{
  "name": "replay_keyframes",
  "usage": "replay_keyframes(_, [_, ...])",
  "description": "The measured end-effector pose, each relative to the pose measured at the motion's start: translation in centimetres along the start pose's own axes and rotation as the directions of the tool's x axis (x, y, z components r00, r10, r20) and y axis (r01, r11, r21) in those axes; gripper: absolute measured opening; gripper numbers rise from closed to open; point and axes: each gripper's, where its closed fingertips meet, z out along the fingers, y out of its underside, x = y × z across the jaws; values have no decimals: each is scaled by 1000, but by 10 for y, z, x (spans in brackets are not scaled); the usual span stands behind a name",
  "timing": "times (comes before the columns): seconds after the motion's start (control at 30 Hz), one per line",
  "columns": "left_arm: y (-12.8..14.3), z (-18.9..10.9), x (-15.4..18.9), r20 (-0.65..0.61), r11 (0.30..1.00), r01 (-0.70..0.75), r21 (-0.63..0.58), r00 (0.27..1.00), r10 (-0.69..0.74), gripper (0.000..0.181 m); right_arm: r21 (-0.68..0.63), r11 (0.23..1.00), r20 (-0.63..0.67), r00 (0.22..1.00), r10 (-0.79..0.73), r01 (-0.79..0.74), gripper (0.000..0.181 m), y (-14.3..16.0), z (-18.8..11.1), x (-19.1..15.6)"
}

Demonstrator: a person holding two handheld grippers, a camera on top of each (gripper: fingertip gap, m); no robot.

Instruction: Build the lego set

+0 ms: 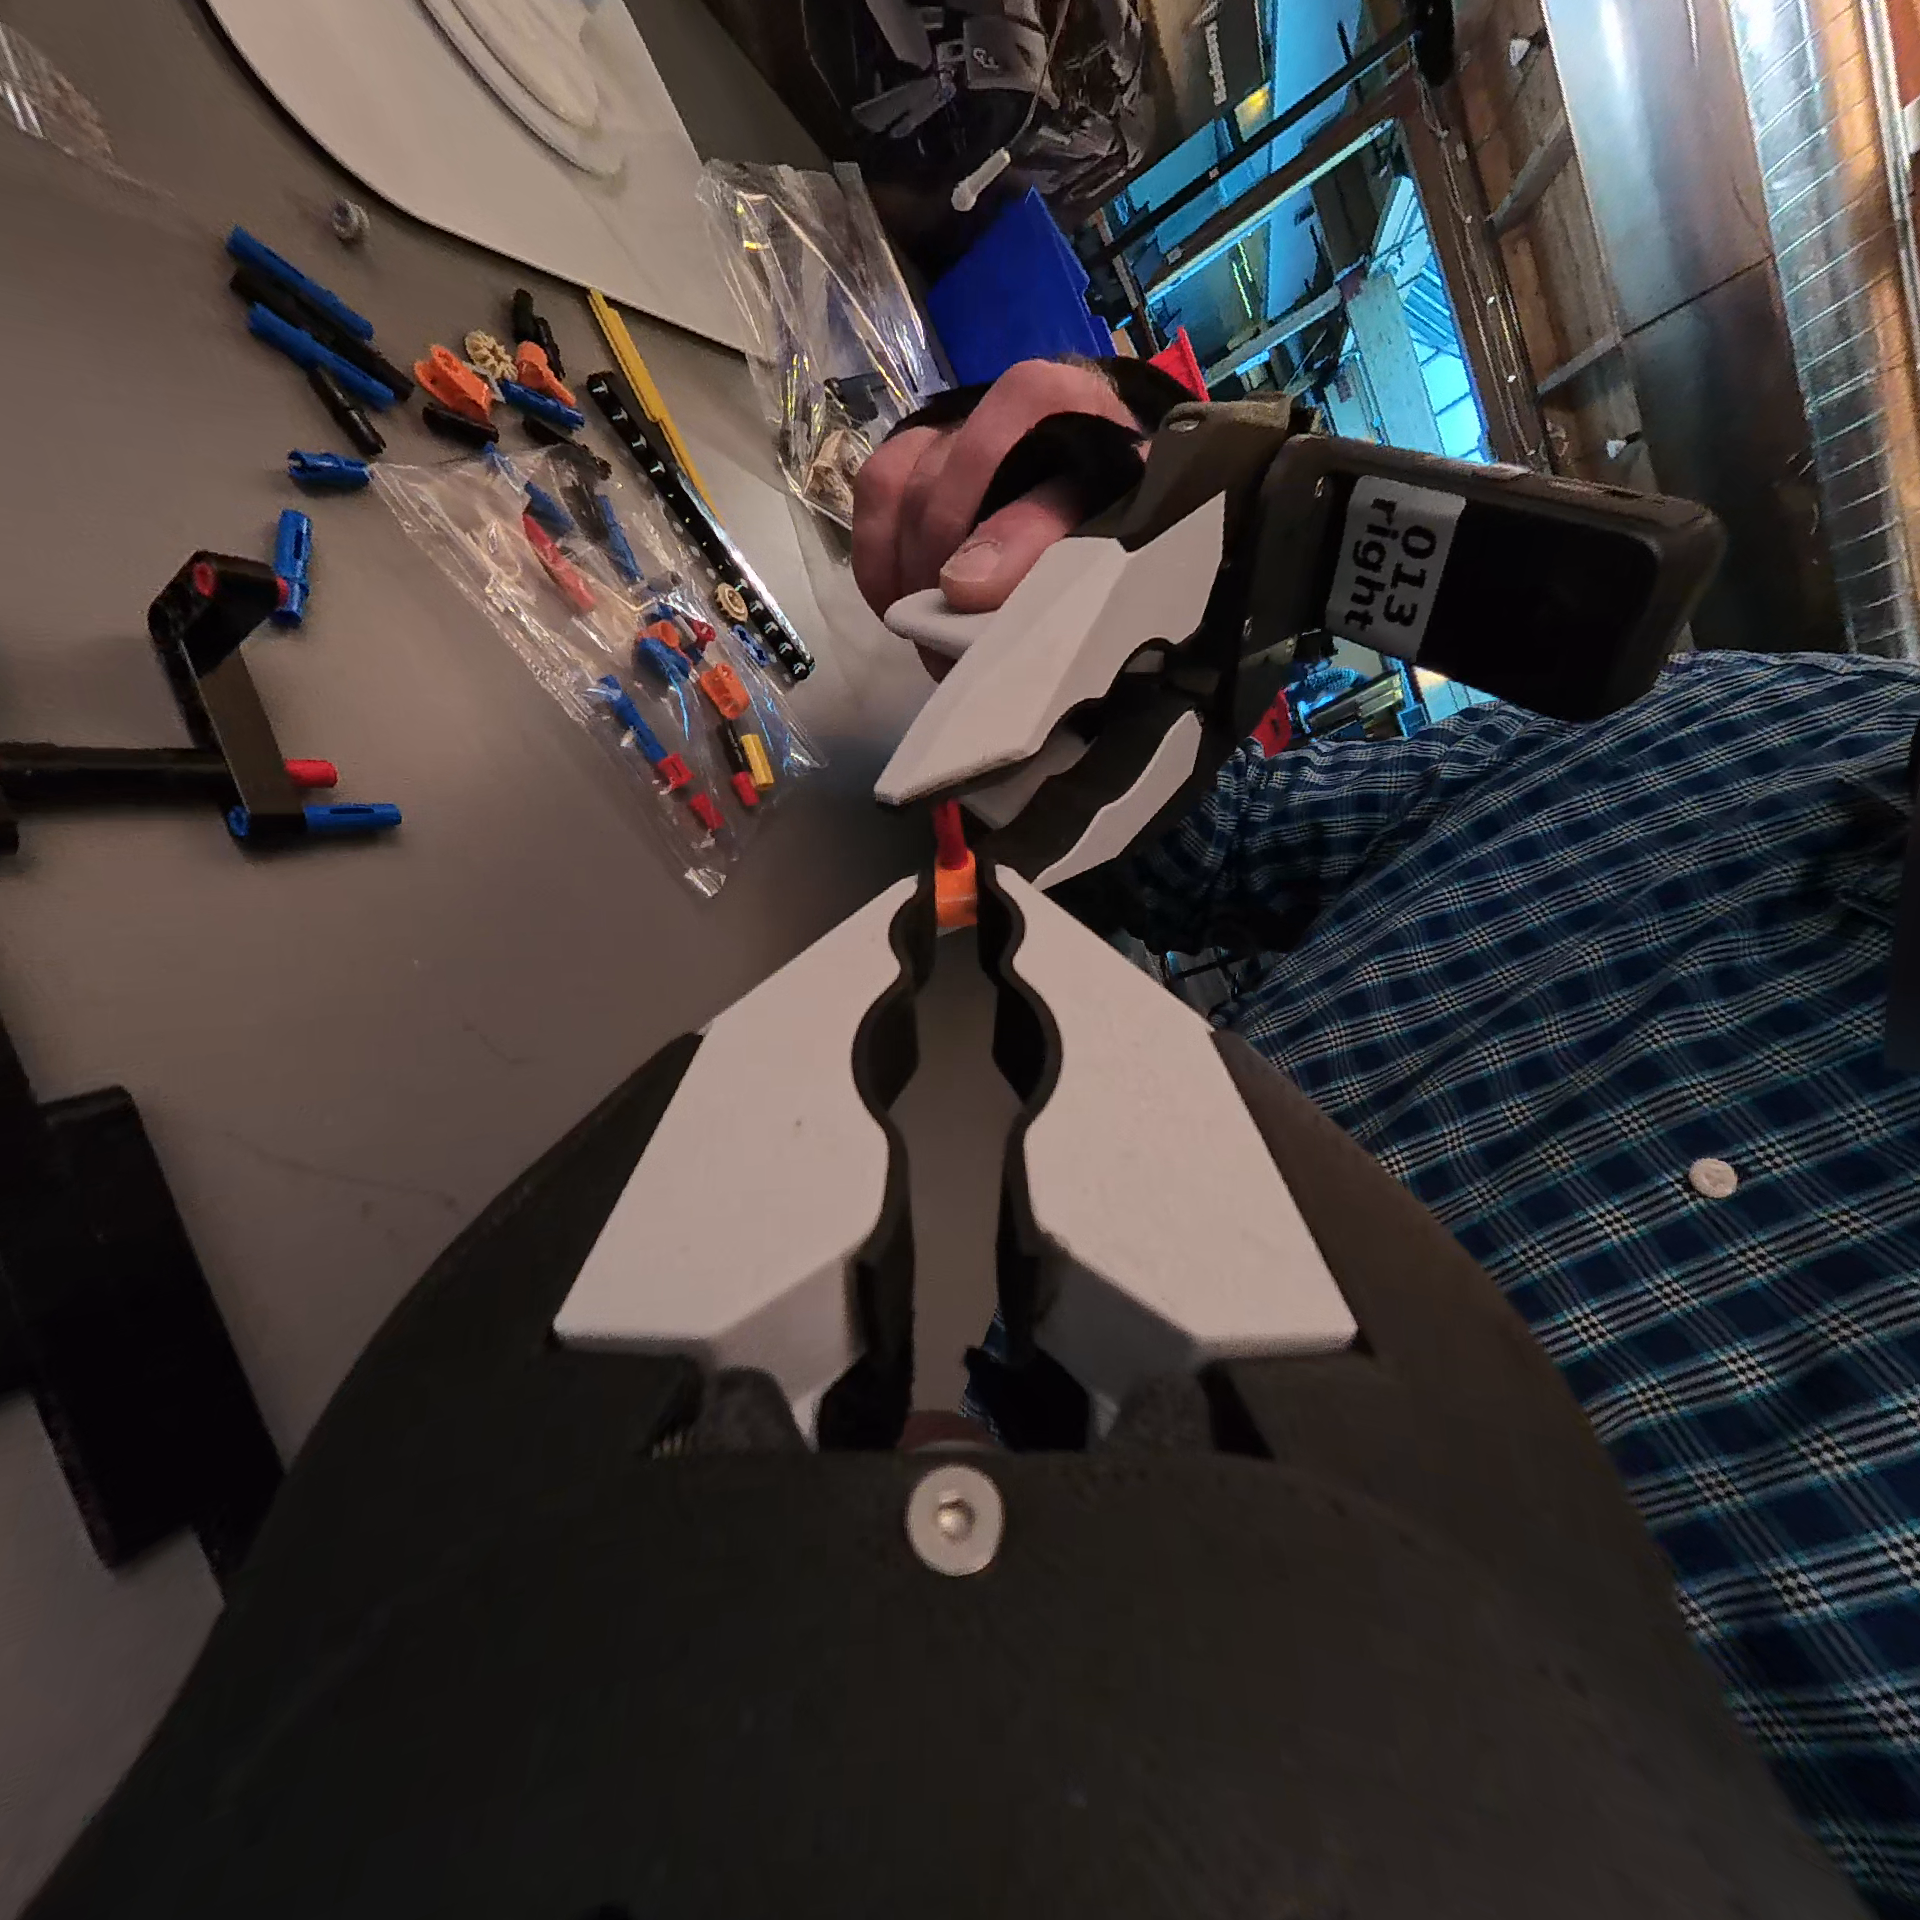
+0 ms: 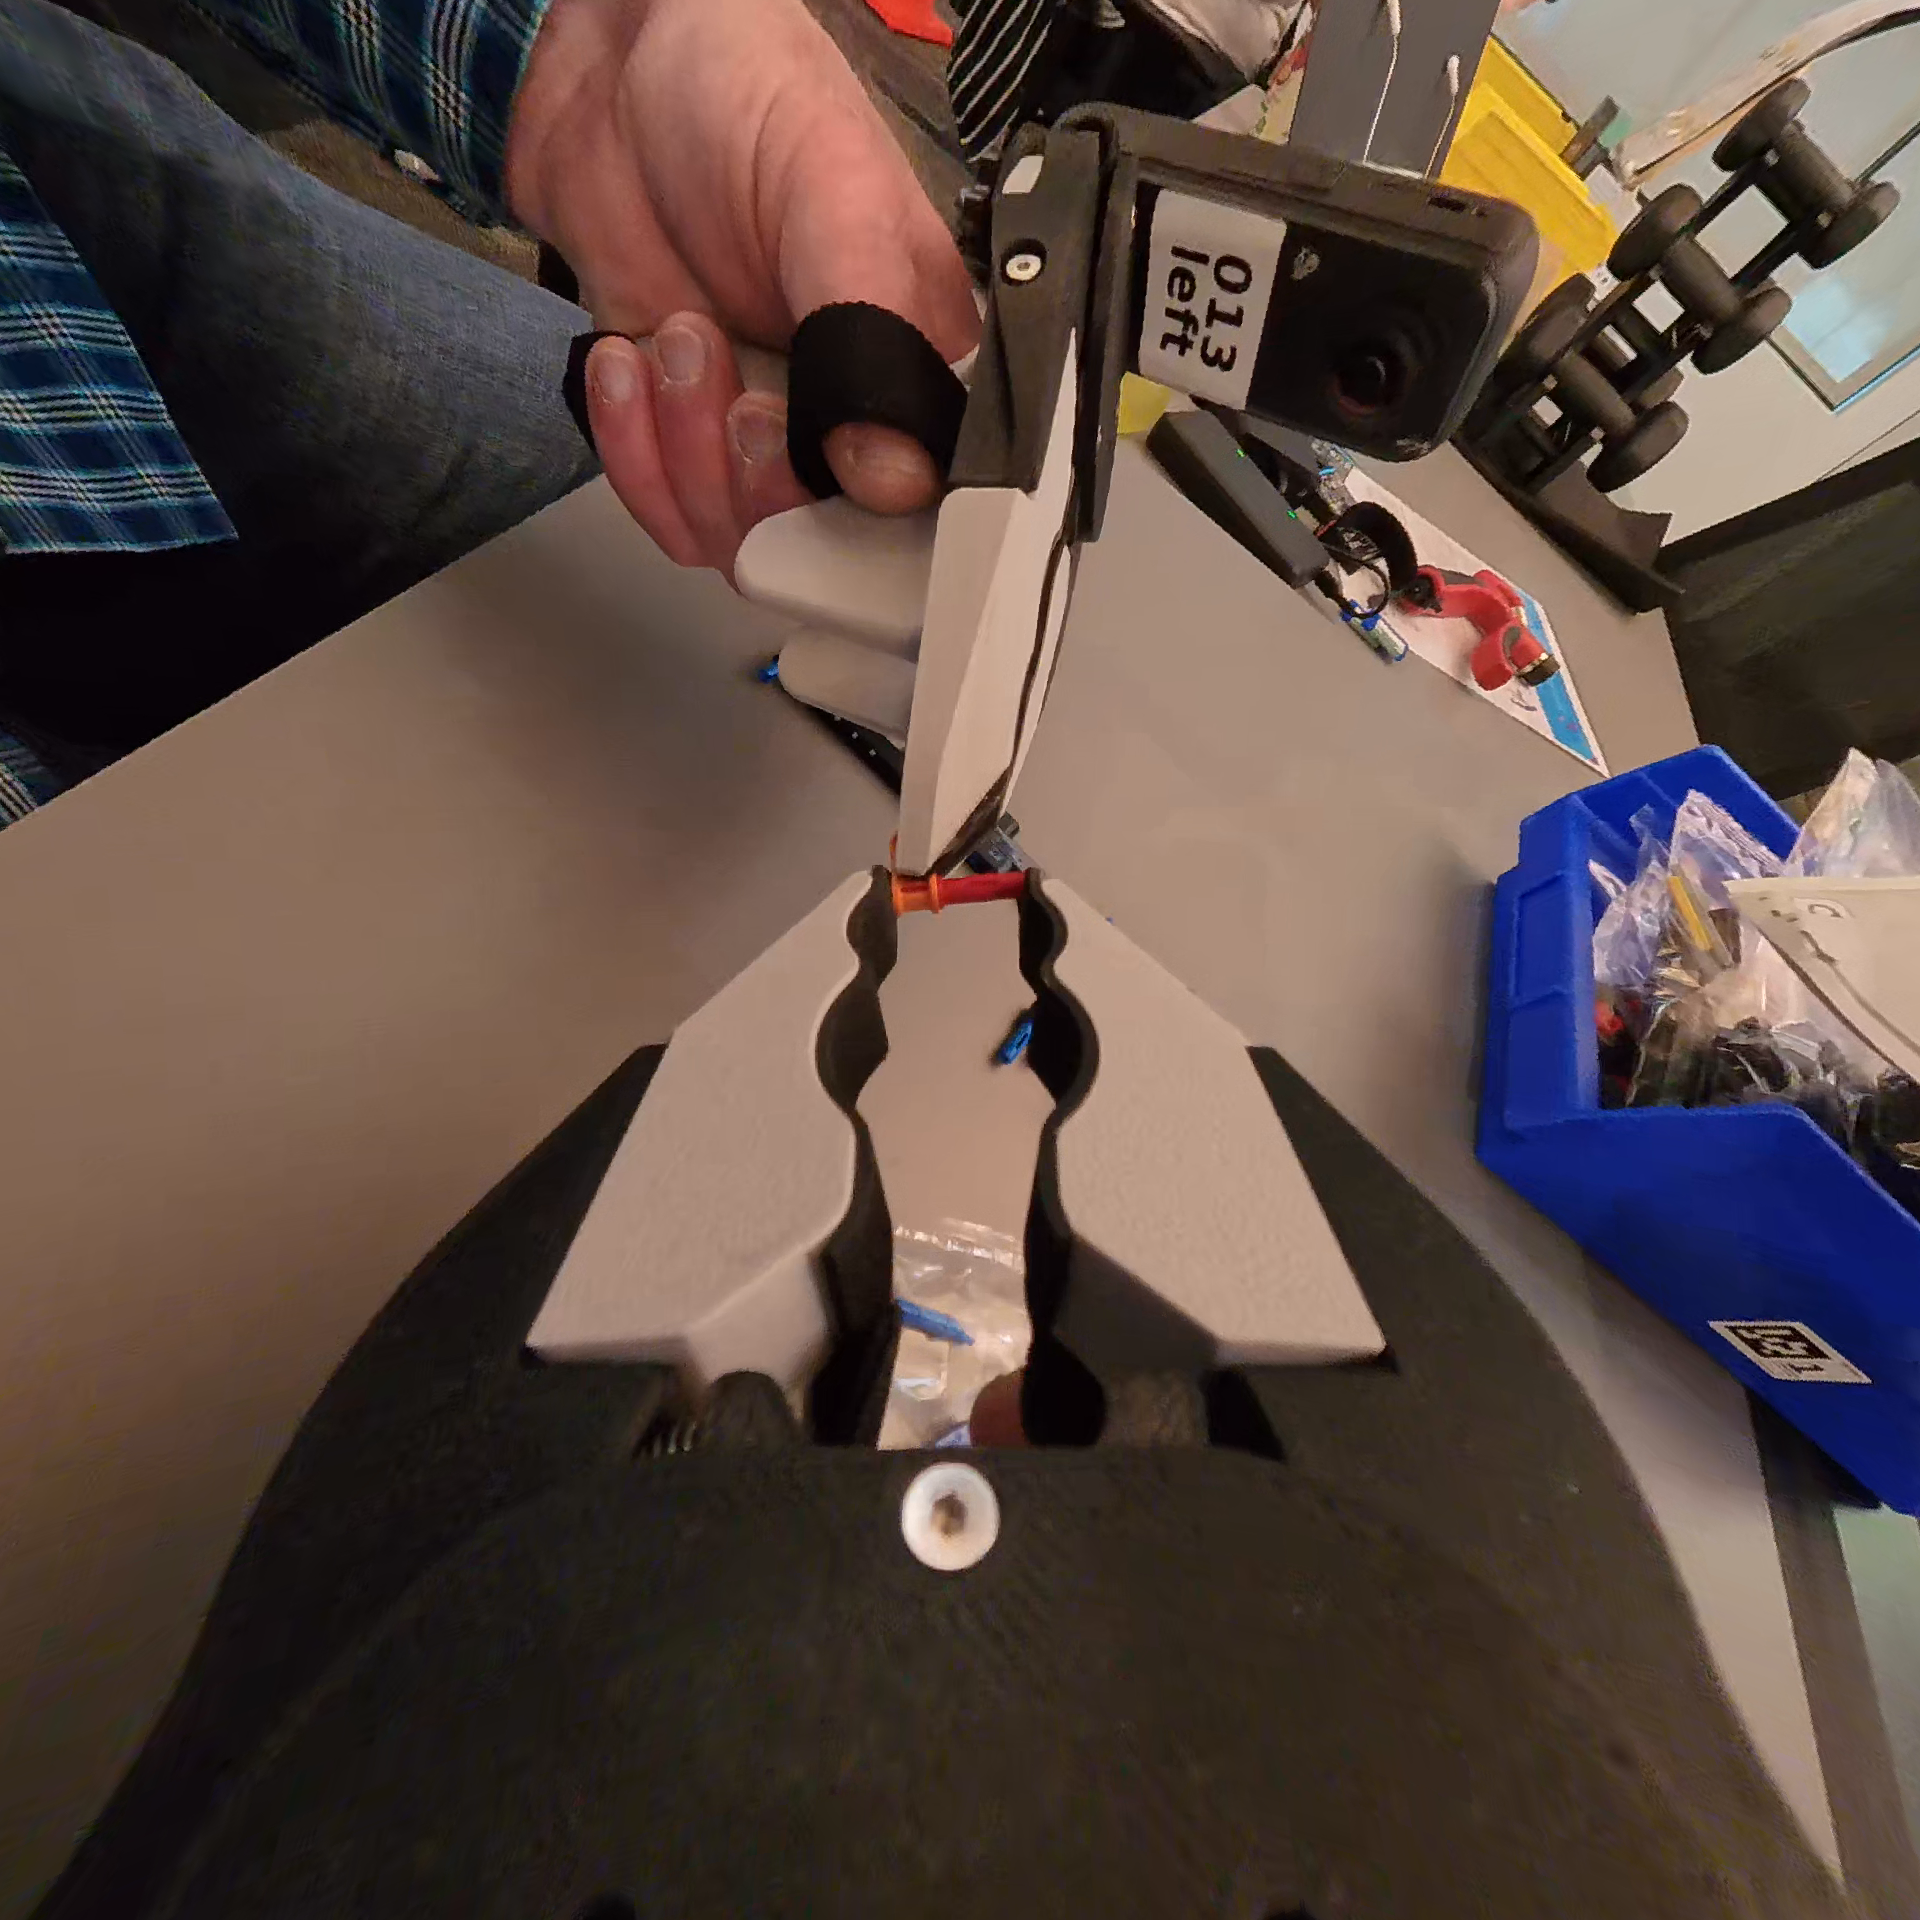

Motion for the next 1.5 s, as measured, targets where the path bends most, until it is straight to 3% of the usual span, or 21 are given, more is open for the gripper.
replay_keyframes(0.2, [-2,-2,-2,29,999,-26,19,999,26,6,25,999,-7,999,33,-33,22,-1,3,2])
replay_keyframes(0.53, [-2,-7,-15,221,986,-165,-13,961,164,6,73,985,44,987,156,-159,21,-2,-1,5])
replay_keyframes(0.8, [4,-6,-21,368,954,-296,-42,884,290,6,19,972,55,971,232,-233,15,9,0,5])
replay_keyframes(1.0, [12,-4,-36,484,920,-374,-119,787,383,6,-4,954,50,952,301,-301,11,14,-1,7])
replay_keyframes(1.3, [44,10,-68,586,904,-352,-244,689,426,6,-60,935,1,936,351,-350,9,32,-8,3])
replay_keyframes(1.5, [45,9,-73,622,890,-372,-264,639,452,7,-72,934,-7,937,349,-349,9,34,-9,1])
